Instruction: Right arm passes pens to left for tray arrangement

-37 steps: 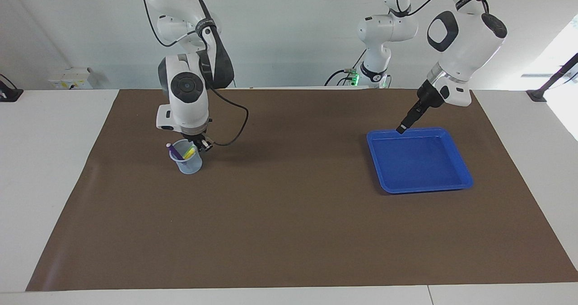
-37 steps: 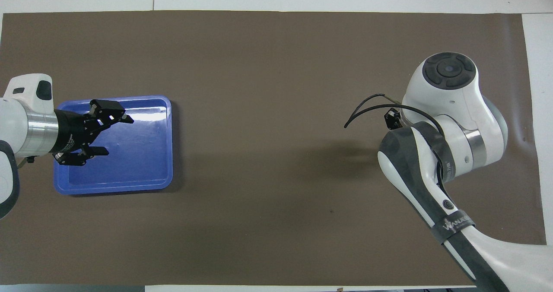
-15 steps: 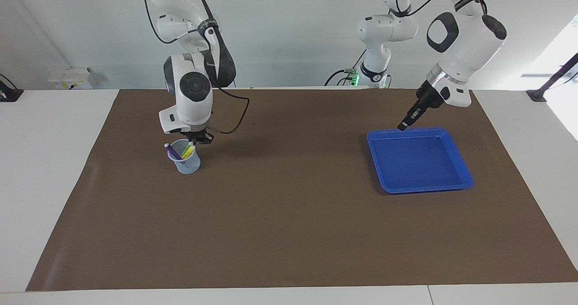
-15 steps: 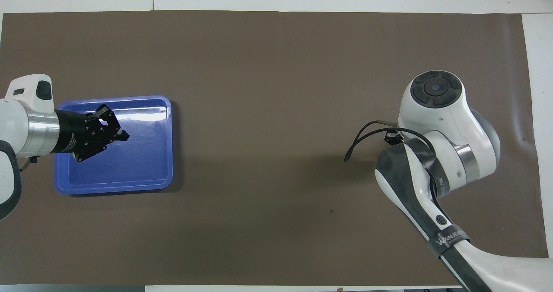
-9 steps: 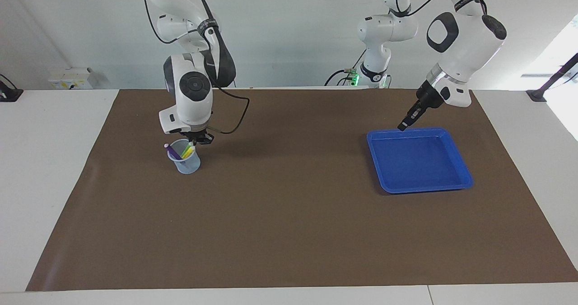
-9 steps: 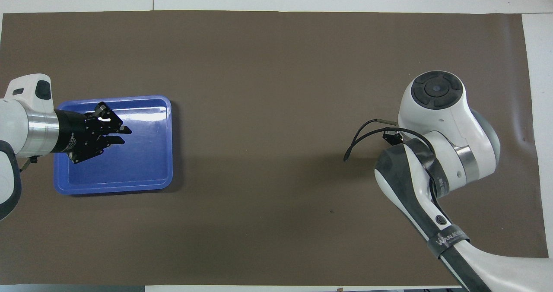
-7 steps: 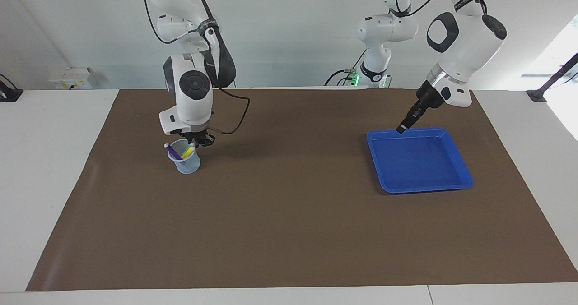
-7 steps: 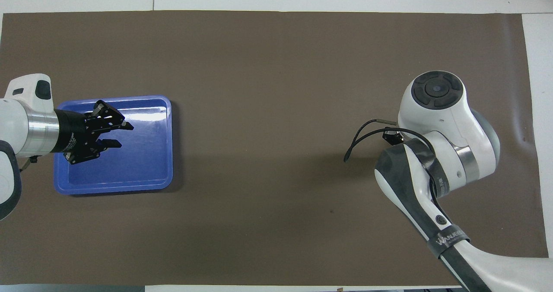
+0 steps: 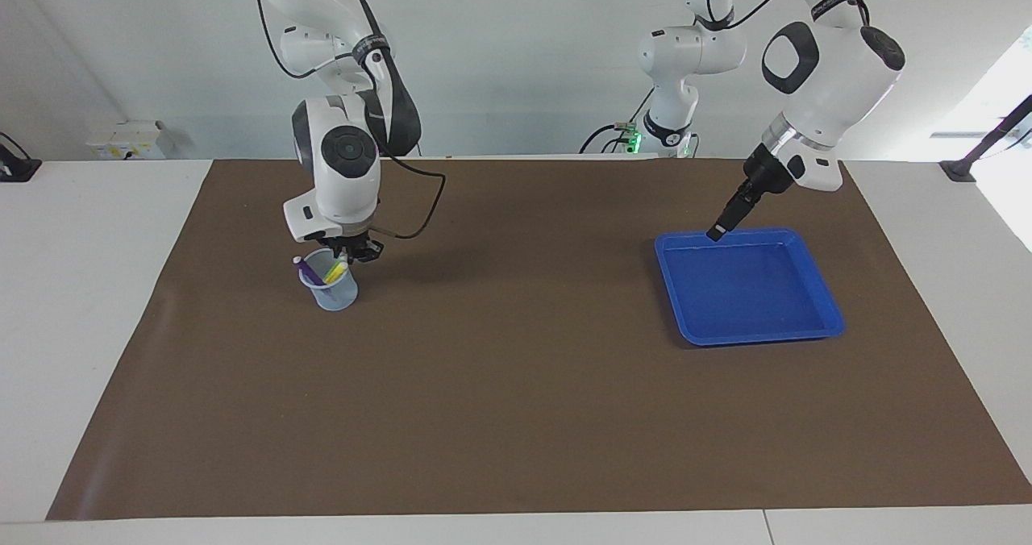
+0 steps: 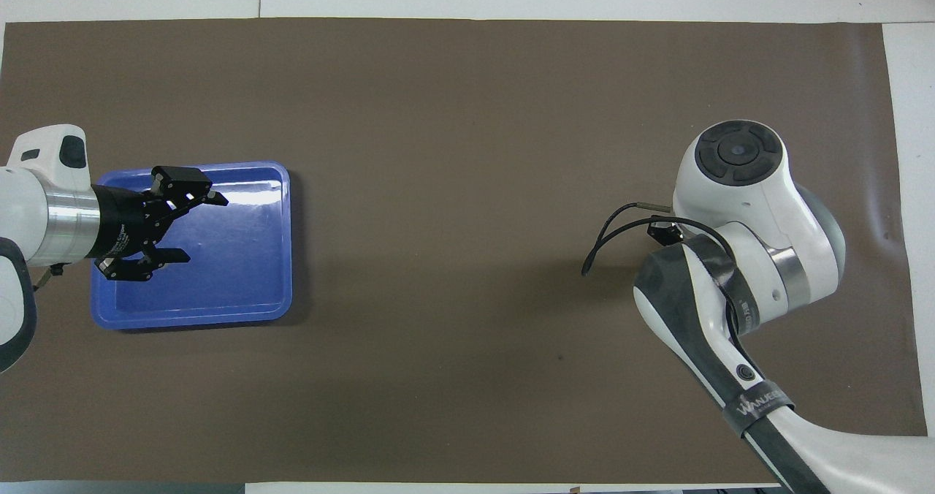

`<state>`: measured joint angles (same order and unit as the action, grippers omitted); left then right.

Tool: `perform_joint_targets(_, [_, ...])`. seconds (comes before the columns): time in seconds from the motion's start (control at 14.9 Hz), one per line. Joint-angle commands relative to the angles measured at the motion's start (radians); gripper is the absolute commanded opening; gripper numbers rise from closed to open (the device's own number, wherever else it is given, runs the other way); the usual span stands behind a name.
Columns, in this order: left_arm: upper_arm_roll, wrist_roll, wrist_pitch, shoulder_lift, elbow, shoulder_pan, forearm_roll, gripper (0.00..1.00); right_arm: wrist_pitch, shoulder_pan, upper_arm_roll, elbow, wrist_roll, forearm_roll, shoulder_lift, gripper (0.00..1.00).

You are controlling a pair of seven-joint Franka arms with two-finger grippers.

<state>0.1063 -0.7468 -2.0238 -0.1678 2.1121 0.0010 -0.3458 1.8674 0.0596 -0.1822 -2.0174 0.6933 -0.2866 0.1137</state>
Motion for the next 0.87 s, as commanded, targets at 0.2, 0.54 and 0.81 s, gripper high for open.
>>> perform_joint_targets(0.2, [-0.002, -0.006, -0.026, -0.01, 0.022, 0.0, -0.018, 0.0, 0.023, -0.009, -0.003, -0.021, -0.029, -0.023, -0.019, 0.27])
perform_joint_targets(0.54, [-0.002, -0.006, -0.026, -0.01, 0.023, 0.0, -0.018, 0.0, 0.042, -0.011, -0.003, -0.018, -0.029, -0.022, -0.017, 0.0])
perform_joint_targets(0.81, [-0.002, -0.005, -0.026, -0.01, 0.023, 0.0, -0.018, 0.12, 0.042, -0.012, 0.004, -0.009, -0.031, -0.022, -0.029, 0.0])
